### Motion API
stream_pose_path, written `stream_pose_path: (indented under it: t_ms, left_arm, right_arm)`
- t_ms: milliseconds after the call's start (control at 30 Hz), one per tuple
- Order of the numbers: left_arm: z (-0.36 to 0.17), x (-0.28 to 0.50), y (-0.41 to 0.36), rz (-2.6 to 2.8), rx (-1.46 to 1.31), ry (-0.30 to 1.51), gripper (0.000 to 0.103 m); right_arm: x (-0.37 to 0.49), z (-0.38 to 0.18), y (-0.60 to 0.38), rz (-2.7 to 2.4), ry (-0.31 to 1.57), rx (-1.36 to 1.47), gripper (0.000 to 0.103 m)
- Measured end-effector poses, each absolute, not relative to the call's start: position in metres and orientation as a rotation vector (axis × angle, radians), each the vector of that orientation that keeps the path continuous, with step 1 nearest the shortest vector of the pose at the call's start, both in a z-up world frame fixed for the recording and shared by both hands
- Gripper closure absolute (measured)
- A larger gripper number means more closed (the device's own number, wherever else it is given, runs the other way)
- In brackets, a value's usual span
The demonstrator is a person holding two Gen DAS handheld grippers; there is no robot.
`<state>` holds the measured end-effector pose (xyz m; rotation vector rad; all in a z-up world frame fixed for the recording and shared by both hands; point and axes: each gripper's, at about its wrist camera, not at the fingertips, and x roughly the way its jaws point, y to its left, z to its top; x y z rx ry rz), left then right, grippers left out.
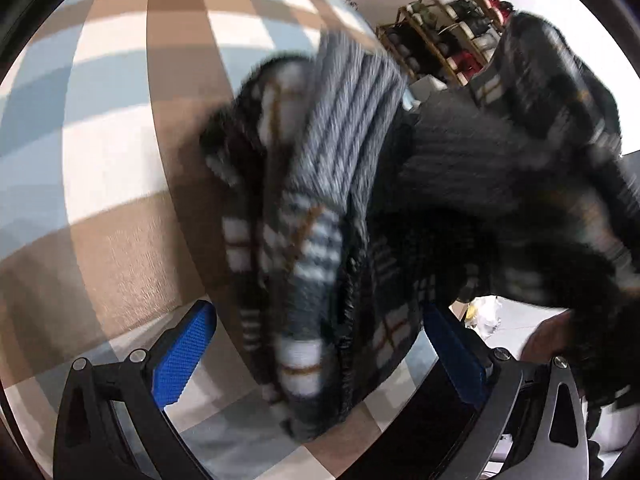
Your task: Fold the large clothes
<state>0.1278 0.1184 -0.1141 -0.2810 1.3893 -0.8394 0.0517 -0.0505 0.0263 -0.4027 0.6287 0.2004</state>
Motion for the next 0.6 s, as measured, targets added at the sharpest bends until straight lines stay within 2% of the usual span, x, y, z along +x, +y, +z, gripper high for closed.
stream_pose_path:
  t_ms: [133,233,433,600]
  left_arm:
    - [-0.118,0.125,0.110,-0.864,-0.286,1.401,0.003]
    - [-0.118,0.125,0.101,-0.907,-0.346,1.414,0.003]
    - [-0.112,0.109,0.058,-0.960,-0.300,1.410,0.003]
    - [-0.103,0.096,0.022,-1.048,-0.301,1.412,0.003]
  right_arm:
    - [0.081,0.073,-0.070,0.226,0.684,-0.225,0.088]
    - [0.094,0.093,-0.065,0.261,0.694,-0.191,0.088]
    - [0.116,0.081,-0.046,0.300,0.777,-0.163,0.087]
    - [0.131,0.101,-0.068,0.288,0.770,-0.108,0.087]
